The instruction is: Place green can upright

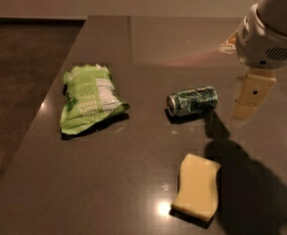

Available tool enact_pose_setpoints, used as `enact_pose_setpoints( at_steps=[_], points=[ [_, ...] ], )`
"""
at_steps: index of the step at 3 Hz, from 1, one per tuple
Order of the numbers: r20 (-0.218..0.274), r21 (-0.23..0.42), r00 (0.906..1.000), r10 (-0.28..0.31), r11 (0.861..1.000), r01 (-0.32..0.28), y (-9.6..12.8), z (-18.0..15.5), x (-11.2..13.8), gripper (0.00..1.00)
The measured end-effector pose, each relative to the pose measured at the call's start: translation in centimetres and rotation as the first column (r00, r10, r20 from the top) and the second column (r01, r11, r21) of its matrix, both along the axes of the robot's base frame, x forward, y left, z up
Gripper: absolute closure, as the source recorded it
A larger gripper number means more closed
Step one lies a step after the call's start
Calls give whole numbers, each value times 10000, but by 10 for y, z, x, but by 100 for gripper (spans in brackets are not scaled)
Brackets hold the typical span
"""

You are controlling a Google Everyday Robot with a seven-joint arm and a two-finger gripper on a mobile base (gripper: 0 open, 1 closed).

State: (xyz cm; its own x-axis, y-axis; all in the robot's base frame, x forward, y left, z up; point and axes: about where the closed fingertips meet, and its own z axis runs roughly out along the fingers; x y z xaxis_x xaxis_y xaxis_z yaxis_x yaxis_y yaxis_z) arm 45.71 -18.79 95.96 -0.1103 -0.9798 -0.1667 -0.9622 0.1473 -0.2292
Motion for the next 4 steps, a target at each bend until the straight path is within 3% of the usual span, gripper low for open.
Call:
enact_pose_setpoints(
  at_steps=[1, 4],
  points=[
    [-768, -109, 9906, 1130, 9934, -1142, 23, -32, 27, 0],
    [-1902, -398, 9521, 2396, 9671, -2513, 66, -94, 59, 0]
  ],
)
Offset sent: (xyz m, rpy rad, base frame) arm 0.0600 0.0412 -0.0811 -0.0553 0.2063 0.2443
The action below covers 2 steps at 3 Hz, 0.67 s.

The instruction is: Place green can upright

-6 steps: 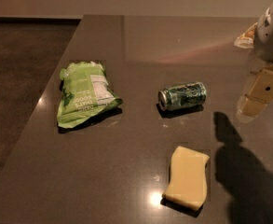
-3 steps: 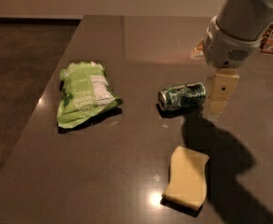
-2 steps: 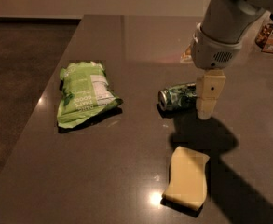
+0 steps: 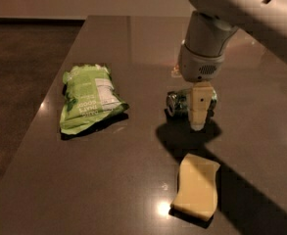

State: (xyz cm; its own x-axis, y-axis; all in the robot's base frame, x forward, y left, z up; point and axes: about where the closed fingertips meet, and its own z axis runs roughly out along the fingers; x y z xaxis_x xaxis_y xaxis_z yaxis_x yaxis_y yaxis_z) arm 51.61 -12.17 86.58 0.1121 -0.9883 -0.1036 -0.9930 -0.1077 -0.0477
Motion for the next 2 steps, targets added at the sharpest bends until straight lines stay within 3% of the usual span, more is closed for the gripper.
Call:
enact_pose_setpoints(
  at_steps=[1, 2],
  points=[
    [-100, -94, 9997, 202, 9998, -203, 11, -8, 2, 0],
    [-266, -241, 9992, 308, 9992, -315, 15, -15, 2, 18]
  ],
)
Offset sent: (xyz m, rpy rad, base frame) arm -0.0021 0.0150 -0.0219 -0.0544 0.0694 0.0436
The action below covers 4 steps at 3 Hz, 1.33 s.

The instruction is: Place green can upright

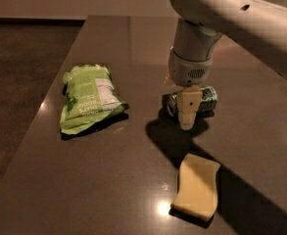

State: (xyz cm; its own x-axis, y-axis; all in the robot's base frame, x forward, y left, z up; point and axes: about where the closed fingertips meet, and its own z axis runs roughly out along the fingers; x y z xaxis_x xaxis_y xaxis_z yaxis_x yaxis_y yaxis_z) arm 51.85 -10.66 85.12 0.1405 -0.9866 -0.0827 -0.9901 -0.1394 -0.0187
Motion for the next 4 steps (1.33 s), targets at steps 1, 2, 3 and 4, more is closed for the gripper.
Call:
enact_pose_setpoints(
  at_steps=[1, 2, 3, 4],
  points=[
    [-49, -179, 10000, 16, 9998, -17, -1, 0, 2, 41],
    [20, -18, 9998, -205, 9998, 205, -4, 12, 6, 64],
    [190, 820, 9970, -745, 9940, 728, -4, 36, 12, 87],
    [230, 2062, 9899, -1401, 9695, 1325, -5, 60, 19, 100]
  ],
)
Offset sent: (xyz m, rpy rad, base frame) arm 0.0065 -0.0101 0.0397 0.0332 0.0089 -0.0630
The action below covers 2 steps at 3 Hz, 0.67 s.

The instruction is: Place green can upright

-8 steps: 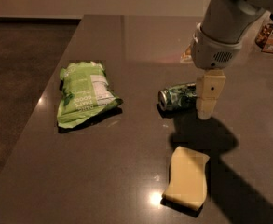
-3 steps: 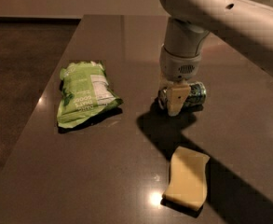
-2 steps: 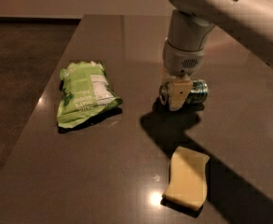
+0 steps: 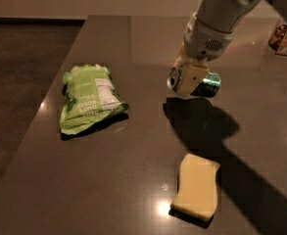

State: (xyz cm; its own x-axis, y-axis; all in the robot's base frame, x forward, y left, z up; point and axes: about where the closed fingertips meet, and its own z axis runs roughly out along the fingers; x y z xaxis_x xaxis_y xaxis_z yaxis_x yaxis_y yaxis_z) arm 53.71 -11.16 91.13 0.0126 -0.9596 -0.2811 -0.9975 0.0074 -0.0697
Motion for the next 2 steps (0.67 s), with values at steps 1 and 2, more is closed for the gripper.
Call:
enact_pose_setpoints(
  at_steps=[1, 2],
  points=[
    [-225, 2947, 9896, -1421, 9449, 1423, -6, 27, 12, 100],
    [-543, 4677, 9681, -2447, 8503, 2412, -13, 39, 21, 100]
  ],
)
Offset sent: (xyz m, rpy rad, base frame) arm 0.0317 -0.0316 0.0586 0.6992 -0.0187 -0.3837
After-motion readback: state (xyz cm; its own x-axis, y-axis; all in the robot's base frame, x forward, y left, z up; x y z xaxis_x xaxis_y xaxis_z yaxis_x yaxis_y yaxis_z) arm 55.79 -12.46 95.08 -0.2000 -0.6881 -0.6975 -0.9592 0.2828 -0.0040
